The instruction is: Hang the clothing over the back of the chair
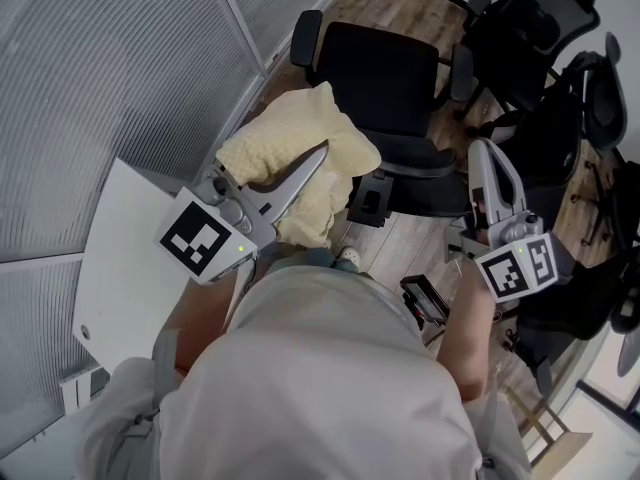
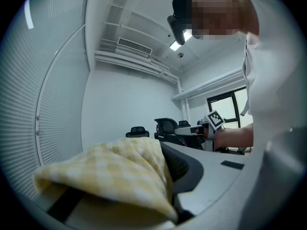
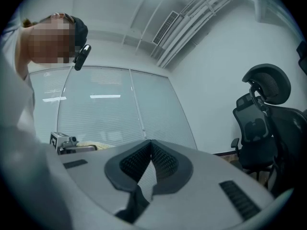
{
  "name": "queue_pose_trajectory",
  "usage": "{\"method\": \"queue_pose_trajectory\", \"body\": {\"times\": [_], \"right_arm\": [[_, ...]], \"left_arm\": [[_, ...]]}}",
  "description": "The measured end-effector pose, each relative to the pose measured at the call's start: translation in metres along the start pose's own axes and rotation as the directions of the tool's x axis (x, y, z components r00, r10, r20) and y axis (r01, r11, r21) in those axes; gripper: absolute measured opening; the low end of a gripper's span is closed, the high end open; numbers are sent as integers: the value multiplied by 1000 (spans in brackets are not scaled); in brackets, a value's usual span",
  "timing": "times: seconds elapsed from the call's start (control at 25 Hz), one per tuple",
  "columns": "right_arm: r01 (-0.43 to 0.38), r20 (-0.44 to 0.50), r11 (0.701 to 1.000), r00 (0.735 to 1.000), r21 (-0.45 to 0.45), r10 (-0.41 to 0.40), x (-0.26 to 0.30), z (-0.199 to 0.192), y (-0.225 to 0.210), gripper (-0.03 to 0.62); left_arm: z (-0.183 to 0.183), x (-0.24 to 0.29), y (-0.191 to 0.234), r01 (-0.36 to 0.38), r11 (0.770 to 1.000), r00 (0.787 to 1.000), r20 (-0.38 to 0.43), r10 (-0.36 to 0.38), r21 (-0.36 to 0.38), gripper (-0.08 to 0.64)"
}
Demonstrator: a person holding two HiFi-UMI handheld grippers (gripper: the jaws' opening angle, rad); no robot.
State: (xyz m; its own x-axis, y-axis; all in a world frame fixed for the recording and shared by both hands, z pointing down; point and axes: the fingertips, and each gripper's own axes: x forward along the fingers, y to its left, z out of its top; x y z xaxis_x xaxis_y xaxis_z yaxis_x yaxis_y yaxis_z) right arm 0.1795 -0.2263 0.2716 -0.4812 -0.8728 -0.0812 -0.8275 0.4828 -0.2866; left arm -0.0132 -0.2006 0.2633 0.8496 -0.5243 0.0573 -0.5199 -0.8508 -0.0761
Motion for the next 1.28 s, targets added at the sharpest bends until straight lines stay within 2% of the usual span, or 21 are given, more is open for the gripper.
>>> {"method": "queue_pose_trajectory", "body": {"times": [0.16,0.36,0.56,0.84,1.04,1.28], "right_arm": [[0,-1,1000,1000,4,0,-2,-3,0,20],[-1,1,1000,1000,0,1,0,-4,2,20],[3,8,1000,1000,-7,-3,0,0,2,20],[22,10,1000,1000,-8,-22,-1,0,-1,20],[37,11,999,999,-10,-37,-5,1,-6,20],[59,15,998,998,-11,-58,-11,2,-9,20]], "left_arm": [[6,0,-6,22,1000,1000,-11,-22,-2,20],[23,3,-16,74,996,997,-8,-74,57,20],[38,9,-24,122,989,992,8,-123,78,21],[37,21,-29,189,979,982,11,-190,75,20],[24,31,-26,193,981,981,1,-193,28,21],[20,43,-15,170,985,985,-5,-170,22,20]]}}
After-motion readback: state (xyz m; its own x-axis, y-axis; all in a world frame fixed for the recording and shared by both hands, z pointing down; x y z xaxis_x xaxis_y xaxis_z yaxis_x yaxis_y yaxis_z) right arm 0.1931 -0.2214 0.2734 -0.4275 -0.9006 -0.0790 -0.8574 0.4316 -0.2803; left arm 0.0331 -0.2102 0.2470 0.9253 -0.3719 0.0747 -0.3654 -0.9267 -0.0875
